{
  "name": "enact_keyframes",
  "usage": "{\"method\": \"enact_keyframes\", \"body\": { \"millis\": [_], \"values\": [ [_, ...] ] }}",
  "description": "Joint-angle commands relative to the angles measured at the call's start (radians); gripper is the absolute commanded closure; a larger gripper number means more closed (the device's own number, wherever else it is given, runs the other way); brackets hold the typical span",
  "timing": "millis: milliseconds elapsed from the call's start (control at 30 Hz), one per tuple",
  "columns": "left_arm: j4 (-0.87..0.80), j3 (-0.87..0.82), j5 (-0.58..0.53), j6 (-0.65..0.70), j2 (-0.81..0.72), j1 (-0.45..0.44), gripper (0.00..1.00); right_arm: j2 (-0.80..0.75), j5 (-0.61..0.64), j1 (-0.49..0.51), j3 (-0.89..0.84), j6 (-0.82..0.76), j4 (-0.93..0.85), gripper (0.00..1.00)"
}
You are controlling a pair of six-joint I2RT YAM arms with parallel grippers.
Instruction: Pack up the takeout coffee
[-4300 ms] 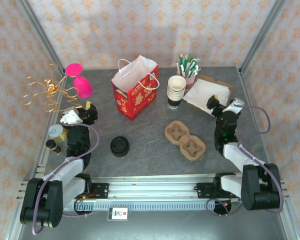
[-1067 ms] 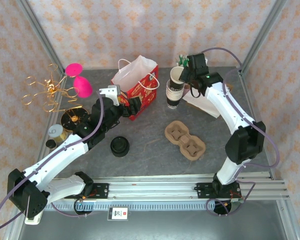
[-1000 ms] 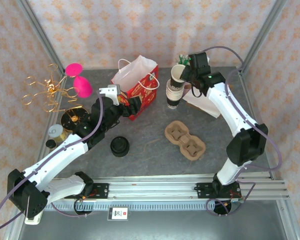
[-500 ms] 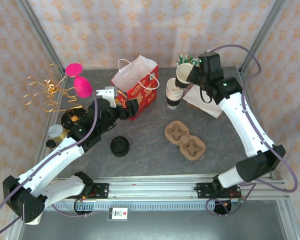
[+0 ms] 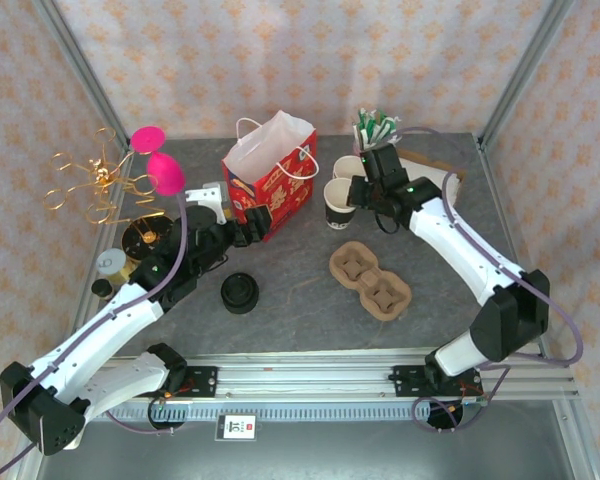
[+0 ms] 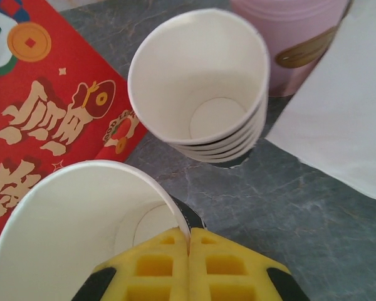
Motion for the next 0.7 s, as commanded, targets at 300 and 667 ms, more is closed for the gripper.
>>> {"method": "enact_keyframes", "body": {
  "millis": [300,667],
  "values": [
    [-0.010,-0.052,-0.056,-0.054,-0.028,-0.008,0.01,0.092,0.017,0.005,-0.136,-0.034,0.284,1.00],
    [-0.031,-0.054,-0.086,-0.054,-0.030,-0.008,0.01,0.169,-0.007,0.006,-0.171,-0.012,0.339,1.00]
  ]
}}
